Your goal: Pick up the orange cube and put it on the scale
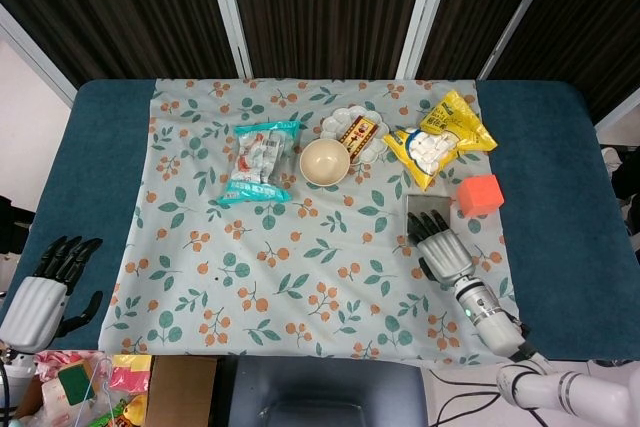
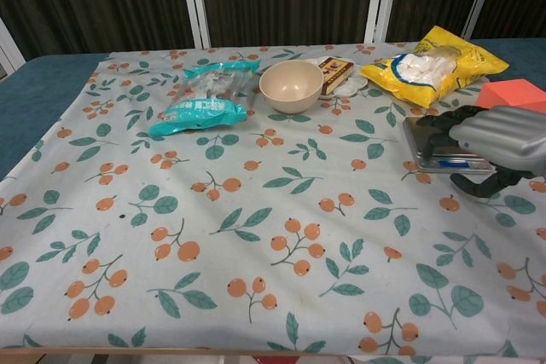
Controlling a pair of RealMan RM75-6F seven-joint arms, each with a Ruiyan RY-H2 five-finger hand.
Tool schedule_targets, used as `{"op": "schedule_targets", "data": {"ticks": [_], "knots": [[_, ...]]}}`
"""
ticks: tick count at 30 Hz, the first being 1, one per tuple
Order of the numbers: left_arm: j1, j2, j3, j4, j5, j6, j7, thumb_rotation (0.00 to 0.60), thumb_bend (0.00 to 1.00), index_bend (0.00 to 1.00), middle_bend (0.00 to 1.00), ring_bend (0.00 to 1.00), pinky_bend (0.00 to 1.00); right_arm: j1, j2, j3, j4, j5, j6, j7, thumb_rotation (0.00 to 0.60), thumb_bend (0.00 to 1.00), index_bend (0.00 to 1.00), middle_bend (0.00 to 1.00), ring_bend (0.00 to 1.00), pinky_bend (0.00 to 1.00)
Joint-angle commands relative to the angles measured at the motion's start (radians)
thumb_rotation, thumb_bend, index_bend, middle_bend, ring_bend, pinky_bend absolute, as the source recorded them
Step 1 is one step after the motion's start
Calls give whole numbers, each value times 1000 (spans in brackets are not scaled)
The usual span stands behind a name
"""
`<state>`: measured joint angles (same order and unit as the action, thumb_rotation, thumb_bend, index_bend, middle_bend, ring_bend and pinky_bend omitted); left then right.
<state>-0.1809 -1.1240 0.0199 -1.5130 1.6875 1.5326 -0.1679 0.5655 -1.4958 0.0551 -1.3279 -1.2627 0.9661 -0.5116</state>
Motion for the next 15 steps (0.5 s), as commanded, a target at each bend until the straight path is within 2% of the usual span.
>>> {"op": "schedule_targets", "data": {"ticks": [1,7,9,12,15], "knots": [[2,-1,1,2,3,3,0,600,436,5,114,70,66,-19,40,10,-31,-22,44,50,600,645,278,0,0,0],[2,-1,4,-2,8,2,4,600,436,5,115,71,65,-43,139,48,-82,-21,97,141,600,493,154,0,0,0],[1,-1,4,-2,8,1,5,600,437,5,114,71,65,-45,171,69,-86,7,93,161,600,407,97,0,0,0],[0,-1,3,-1,6,-3,6,600,437,5,114,71,65,-36,210,104,-73,74,58,179,600,318,23,0,0,0],[-2,-4,1,1,0,-10,11,600,437,5,115,71,65,-8,224,132,-18,159,-21,183,600,302,3,0,0,0]]}}
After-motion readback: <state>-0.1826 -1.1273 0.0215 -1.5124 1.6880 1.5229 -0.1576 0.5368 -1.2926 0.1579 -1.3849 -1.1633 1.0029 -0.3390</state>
